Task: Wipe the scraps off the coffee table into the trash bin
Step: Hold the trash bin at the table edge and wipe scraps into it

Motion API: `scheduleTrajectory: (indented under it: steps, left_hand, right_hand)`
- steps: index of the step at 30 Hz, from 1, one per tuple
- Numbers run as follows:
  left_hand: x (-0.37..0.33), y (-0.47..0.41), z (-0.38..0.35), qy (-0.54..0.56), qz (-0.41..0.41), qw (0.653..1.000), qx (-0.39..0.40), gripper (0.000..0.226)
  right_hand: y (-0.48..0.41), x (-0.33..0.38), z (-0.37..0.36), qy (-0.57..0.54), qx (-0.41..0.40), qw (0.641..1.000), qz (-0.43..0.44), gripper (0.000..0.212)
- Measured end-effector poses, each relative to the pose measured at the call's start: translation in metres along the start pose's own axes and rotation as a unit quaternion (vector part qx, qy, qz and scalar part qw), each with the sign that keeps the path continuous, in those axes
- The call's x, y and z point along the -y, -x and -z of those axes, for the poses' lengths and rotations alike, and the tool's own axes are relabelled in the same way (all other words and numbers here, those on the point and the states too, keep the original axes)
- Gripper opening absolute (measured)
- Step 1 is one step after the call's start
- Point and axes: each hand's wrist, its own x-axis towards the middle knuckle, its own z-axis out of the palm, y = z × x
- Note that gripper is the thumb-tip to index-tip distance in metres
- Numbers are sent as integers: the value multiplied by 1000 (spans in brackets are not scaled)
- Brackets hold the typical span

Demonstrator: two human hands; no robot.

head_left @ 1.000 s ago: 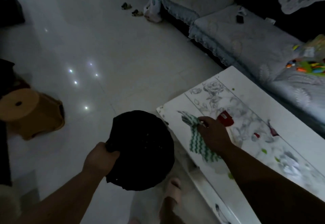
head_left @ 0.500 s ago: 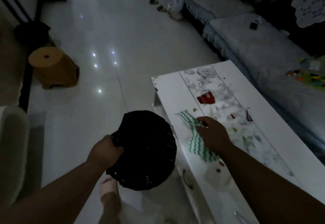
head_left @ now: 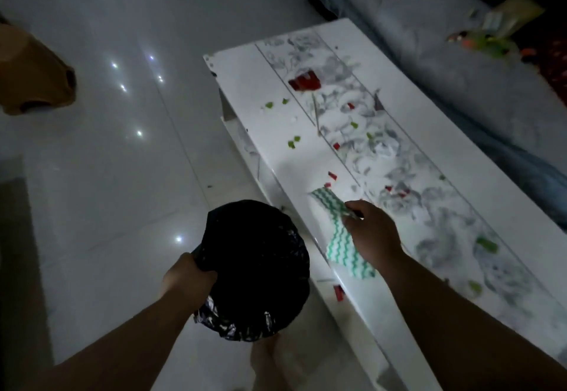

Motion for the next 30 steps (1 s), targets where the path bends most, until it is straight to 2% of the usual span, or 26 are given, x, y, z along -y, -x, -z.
scheduleTrajectory:
  steps: [2, 6, 14, 18, 23, 26, 28, 30]
  left_hand:
    - [14, 20, -49, -25, -13, 999, 26, 21]
    - [30, 34, -76, -18, -10, 1000, 13, 16]
    - [26, 87, -159, 9, 21, 998, 67, 36]
    - [8, 103, -192, 34, 31, 997, 59, 21]
    - [-5, 102, -225, 23, 39, 999, 13, 37]
    - [1, 95, -235, 10, 39, 999, 6, 39]
    - [8, 89, -241, 5, 40, 999, 0, 30]
    - [13, 85, -246, -10, 46, 999, -19, 17]
  right_hand:
    - [38, -57, -6, -5, -30, 998, -51, 31]
    - [66, -102, 0, -26, -81, 992, -94, 28]
    - [123, -258, 39, 8, -141, 966, -218, 29]
    - [125, -323, 42, -20, -169, 936, -309, 31]
    - [121, -385, 45, 29, -170, 917, -359, 33]
    - [103, -405, 44, -20, -259, 873, -413, 34]
    - [90, -414, 39, -75, -315, 835, -445, 35]
    - [80, -424, 37, -147, -301, 824, -457, 35]
